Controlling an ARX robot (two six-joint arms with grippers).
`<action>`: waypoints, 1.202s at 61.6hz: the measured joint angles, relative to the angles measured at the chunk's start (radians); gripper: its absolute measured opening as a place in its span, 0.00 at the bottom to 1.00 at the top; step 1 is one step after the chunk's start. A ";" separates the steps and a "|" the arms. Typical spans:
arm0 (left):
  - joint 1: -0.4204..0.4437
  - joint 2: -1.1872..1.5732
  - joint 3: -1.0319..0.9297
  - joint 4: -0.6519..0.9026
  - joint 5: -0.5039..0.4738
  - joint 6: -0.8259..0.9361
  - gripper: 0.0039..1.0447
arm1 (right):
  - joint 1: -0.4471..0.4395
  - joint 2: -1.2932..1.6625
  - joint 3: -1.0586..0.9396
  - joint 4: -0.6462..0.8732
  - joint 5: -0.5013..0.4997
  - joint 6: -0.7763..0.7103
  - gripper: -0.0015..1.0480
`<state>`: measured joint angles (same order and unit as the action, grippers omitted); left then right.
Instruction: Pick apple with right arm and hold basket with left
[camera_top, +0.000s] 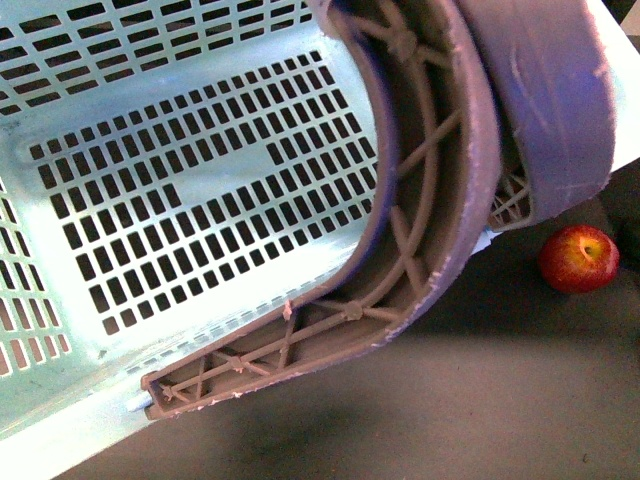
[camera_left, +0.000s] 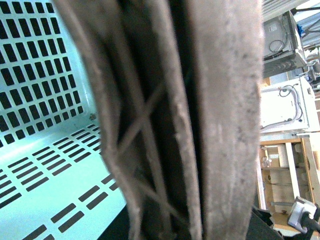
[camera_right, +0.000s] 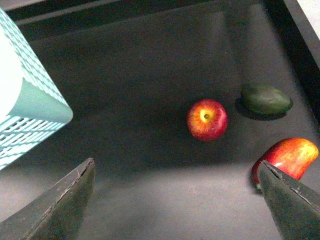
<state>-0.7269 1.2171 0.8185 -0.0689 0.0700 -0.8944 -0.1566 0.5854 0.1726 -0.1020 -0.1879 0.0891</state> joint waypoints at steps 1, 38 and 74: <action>0.000 0.000 0.000 0.000 0.000 0.000 0.16 | -0.003 0.026 0.003 0.019 -0.007 -0.014 0.92; 0.000 0.000 0.000 0.000 0.001 0.000 0.16 | 0.004 1.364 0.415 0.553 0.089 -0.402 0.92; -0.001 0.000 0.000 -0.001 0.001 0.000 0.16 | 0.030 1.609 0.626 0.499 0.159 -0.393 0.92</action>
<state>-0.7277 1.2171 0.8188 -0.0696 0.0711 -0.8944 -0.1268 2.1944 0.7990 0.3969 -0.0284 -0.3038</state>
